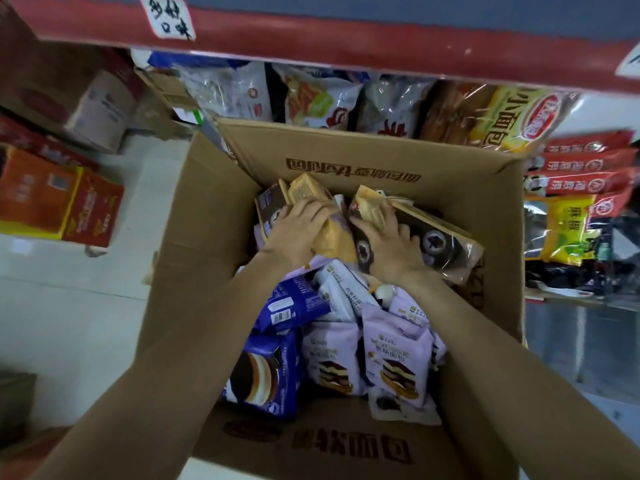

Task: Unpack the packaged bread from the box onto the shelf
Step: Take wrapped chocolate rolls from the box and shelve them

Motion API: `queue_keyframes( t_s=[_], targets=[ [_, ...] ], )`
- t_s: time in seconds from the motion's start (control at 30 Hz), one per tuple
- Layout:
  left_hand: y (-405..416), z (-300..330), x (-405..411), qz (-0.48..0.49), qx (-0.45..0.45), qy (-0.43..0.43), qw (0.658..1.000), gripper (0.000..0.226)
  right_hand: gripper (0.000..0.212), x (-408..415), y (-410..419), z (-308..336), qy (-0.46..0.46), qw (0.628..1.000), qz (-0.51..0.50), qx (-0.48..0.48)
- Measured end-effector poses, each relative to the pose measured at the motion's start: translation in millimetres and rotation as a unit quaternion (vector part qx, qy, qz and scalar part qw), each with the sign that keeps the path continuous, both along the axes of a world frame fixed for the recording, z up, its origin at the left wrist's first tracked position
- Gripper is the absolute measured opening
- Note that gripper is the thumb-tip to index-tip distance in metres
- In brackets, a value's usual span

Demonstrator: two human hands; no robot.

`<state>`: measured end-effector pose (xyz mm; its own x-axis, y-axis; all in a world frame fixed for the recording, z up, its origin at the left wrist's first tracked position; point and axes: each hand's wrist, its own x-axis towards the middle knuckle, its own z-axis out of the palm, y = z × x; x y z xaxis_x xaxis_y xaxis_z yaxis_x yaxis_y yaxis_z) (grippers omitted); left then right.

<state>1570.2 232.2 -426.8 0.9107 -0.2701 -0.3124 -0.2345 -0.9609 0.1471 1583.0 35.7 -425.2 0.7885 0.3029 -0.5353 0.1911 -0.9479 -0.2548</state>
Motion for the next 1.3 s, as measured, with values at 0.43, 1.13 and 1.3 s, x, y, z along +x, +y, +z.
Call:
queue_keyframes(
  t_s=[0.43, 1.13, 1.3],
  targets=[
    [15.8, 0.1, -10.8, -0.071, -0.039, -0.178, 0.981, 0.055, 0.056, 2.7, 0.2, -6.4, 0.038, 0.986, -0.144, 0.073],
    [-14.1, 232.3, -68.5, 0.363, -0.531, 0.096, 0.760, 0.046, 0.063, -122.2, -97.1, 277.6, 0.054, 0.801, -0.339, 0.490],
    [-37.3, 263.2, -84.3, 0.366, -0.582, 0.118, 0.717, 0.056, 0.057, -132.8, -91.9, 295.0, 0.024, 0.799, -0.320, 0.508]
  ],
)
